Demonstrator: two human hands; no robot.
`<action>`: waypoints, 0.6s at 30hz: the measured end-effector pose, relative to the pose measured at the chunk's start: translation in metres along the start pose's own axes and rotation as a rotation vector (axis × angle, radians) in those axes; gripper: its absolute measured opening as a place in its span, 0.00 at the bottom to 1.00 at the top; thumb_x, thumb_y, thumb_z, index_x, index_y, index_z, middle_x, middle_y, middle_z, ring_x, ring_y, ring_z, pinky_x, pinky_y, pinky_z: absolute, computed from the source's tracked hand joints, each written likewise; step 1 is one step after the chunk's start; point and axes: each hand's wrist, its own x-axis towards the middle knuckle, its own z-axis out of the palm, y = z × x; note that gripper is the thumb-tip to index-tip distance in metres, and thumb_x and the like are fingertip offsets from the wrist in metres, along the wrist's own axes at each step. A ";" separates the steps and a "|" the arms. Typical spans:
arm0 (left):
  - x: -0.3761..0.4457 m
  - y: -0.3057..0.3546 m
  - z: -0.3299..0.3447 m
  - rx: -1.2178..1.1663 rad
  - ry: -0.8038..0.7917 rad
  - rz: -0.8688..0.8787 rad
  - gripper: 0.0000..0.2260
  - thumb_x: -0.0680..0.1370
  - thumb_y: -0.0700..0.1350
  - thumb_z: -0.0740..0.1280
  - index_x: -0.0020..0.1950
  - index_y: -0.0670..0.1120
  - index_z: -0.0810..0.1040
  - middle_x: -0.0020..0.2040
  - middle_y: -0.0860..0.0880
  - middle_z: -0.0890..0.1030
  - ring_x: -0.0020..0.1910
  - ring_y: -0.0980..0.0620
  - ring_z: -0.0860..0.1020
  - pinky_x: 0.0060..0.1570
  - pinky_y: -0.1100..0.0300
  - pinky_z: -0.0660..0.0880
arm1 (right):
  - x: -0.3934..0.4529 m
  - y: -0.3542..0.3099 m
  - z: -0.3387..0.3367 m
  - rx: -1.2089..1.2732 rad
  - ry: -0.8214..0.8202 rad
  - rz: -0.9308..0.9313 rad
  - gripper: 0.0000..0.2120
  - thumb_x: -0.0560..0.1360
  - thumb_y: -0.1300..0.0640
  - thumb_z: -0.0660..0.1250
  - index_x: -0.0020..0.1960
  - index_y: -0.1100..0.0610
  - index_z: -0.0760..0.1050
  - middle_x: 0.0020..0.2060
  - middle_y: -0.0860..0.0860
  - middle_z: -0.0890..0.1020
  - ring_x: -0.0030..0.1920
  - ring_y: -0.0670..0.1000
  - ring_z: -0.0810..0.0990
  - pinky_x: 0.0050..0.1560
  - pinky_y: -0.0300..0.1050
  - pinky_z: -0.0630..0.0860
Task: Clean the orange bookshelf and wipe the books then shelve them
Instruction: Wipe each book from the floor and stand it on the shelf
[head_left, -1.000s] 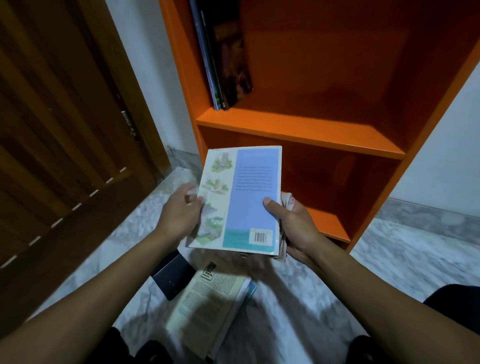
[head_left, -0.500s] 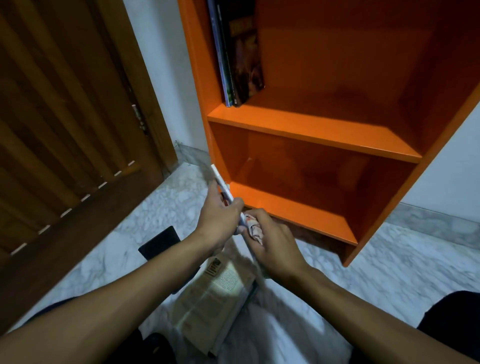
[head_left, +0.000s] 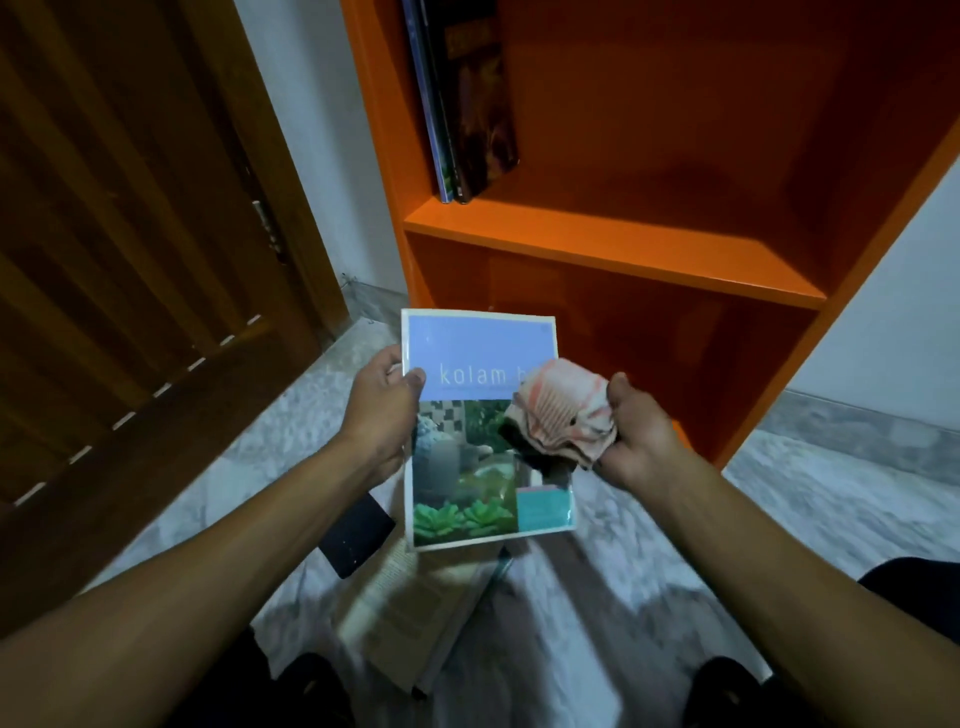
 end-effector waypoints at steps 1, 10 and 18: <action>0.000 0.003 -0.001 -0.010 0.002 0.017 0.10 0.83 0.34 0.58 0.56 0.45 0.77 0.56 0.42 0.83 0.55 0.42 0.82 0.61 0.43 0.77 | -0.006 -0.011 0.003 0.010 -0.035 0.026 0.25 0.84 0.45 0.53 0.64 0.67 0.70 0.60 0.71 0.77 0.57 0.71 0.76 0.53 0.72 0.69; -0.012 0.020 -0.007 -0.042 -0.139 0.108 0.13 0.84 0.36 0.59 0.55 0.53 0.77 0.49 0.57 0.84 0.53 0.50 0.83 0.59 0.48 0.77 | -0.025 -0.039 0.032 -0.878 0.154 -1.348 0.07 0.80 0.55 0.64 0.56 0.52 0.79 0.46 0.51 0.83 0.44 0.54 0.82 0.46 0.51 0.78; -0.005 0.019 -0.002 -0.127 -0.185 0.055 0.12 0.84 0.38 0.58 0.62 0.48 0.78 0.47 0.52 0.87 0.45 0.51 0.85 0.43 0.55 0.83 | -0.001 0.030 -0.004 -1.575 -0.006 -1.283 0.33 0.67 0.72 0.56 0.71 0.58 0.70 0.75 0.50 0.66 0.76 0.39 0.50 0.78 0.63 0.46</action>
